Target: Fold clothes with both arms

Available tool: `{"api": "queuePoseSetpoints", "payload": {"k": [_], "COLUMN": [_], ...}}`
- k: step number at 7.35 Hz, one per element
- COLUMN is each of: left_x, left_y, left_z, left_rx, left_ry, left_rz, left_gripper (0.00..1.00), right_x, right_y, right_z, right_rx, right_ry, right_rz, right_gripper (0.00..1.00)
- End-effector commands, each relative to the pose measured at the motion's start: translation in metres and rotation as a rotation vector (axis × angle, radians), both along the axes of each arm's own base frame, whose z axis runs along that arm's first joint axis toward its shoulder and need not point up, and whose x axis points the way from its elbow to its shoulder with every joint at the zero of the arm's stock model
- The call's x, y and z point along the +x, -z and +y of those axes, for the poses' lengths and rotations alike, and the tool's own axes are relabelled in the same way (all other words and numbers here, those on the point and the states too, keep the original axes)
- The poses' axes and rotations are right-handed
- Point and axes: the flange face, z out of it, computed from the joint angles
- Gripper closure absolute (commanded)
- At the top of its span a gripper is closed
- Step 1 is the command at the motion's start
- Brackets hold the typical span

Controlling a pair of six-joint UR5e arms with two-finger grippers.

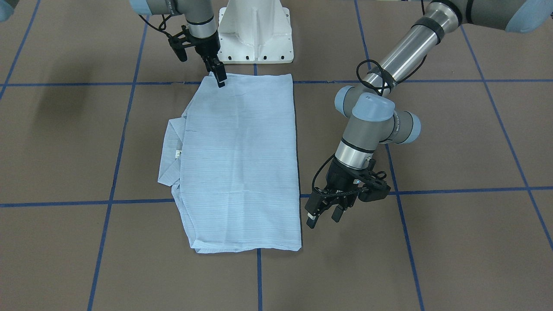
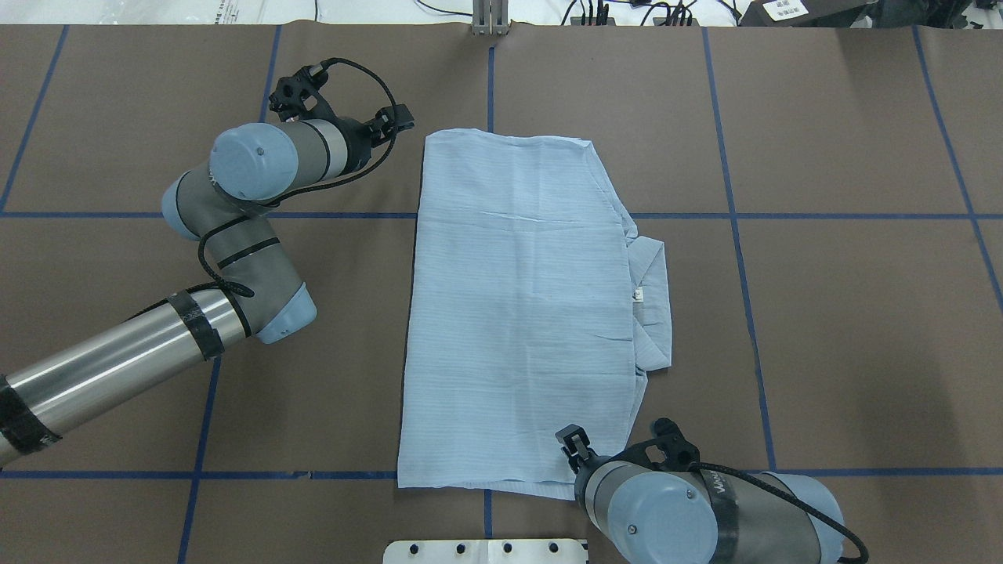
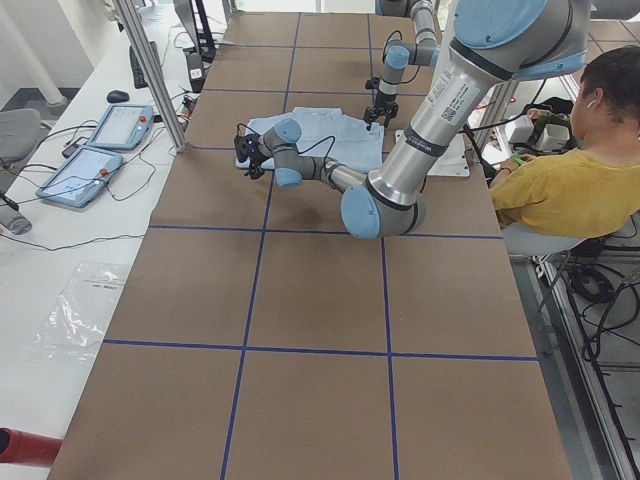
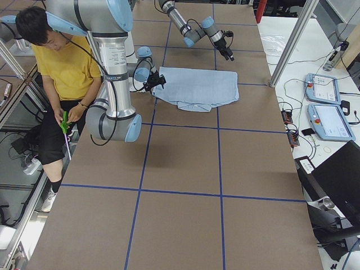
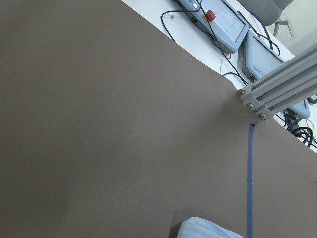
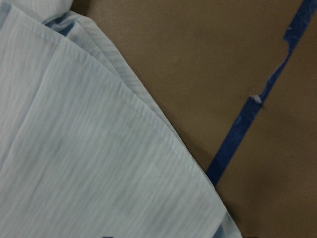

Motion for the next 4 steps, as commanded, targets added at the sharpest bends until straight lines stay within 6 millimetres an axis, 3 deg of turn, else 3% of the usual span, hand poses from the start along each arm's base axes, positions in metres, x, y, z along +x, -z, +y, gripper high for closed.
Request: {"api": "queuePoseSetpoints", "payload": {"k": [1,3,4], "left_x": [0.000,0.000,-0.002], "left_y": [0.000,0.003,0.014], "left_z": [0.000,0.001,0.005], "left_rx": [-0.001,0.001,0.010], "left_ry": [-0.001,0.000,-0.003], "left_rz": [-0.001,0.004,0.024], "left_gripper": [0.00,0.00,0.00], "right_x": [0.000,0.003,0.003], "right_y": [-0.002,-0.001,0.000], "right_z": [-0.001,-0.001,0.000], "right_rx": [-0.013,-0.013,-0.013], "right_ry": [-0.011,-0.009,-0.008], "right_rz": [0.002,-0.003,-0.004], "right_gripper": [1.00,1.00,1.00]}}
